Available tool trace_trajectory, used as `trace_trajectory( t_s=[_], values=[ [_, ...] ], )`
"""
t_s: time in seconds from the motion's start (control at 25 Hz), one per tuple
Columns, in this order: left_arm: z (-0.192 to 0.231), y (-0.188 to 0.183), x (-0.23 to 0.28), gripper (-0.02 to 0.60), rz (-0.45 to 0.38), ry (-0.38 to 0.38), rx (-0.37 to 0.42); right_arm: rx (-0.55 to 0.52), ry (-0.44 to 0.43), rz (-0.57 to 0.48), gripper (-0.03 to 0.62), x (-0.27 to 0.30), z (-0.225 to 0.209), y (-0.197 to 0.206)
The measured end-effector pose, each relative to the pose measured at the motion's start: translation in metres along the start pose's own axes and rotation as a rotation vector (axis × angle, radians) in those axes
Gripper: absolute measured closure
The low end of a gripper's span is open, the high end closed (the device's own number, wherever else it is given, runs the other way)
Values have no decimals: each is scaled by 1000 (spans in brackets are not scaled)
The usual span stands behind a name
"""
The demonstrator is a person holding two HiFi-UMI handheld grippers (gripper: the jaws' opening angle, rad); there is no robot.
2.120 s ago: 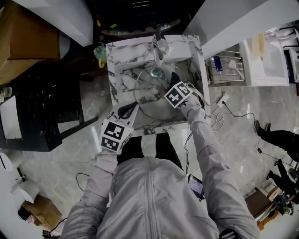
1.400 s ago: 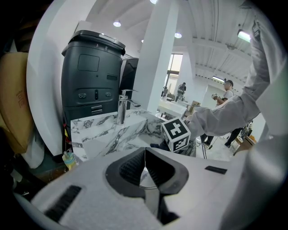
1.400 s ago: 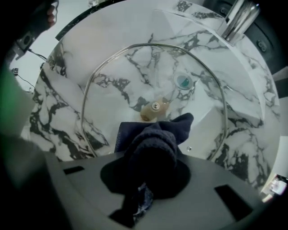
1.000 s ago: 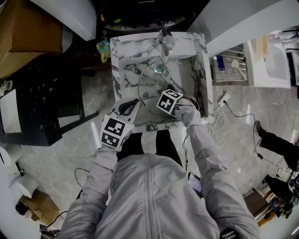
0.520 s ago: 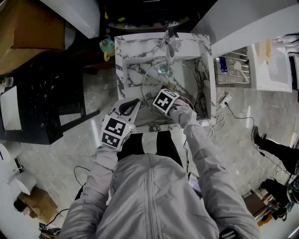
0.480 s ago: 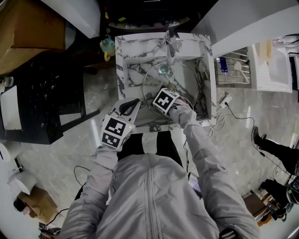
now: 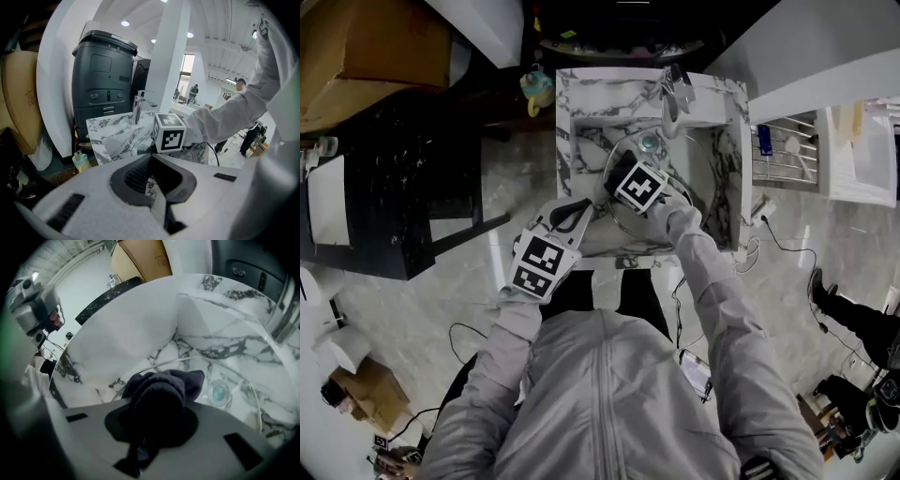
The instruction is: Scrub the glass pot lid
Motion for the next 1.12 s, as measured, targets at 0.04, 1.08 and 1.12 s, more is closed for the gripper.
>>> trace_trajectory(
  t_s=[0.04, 1.08, 1.12],
  values=[
    [1, 0, -1, 554, 1, -2, -2, -37, 18, -26, 526, -2, -6, -13],
    [3, -29, -8, 554, -63, -16, 36, -70, 236, -338, 526, -121, -16, -32],
    [1, -34, -9, 554, -72, -17, 47, -58, 246, -352, 526, -131, -14, -25]
  ],
)
Point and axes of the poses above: the fingertips, and each gripper's own axes: x forward along the fingers, z to its left, y out of its underside, the point moved 1 cm from there along -x, backward along the fingers, and after that the axes turned 4 degrees about -y, right-handed, at the moved point
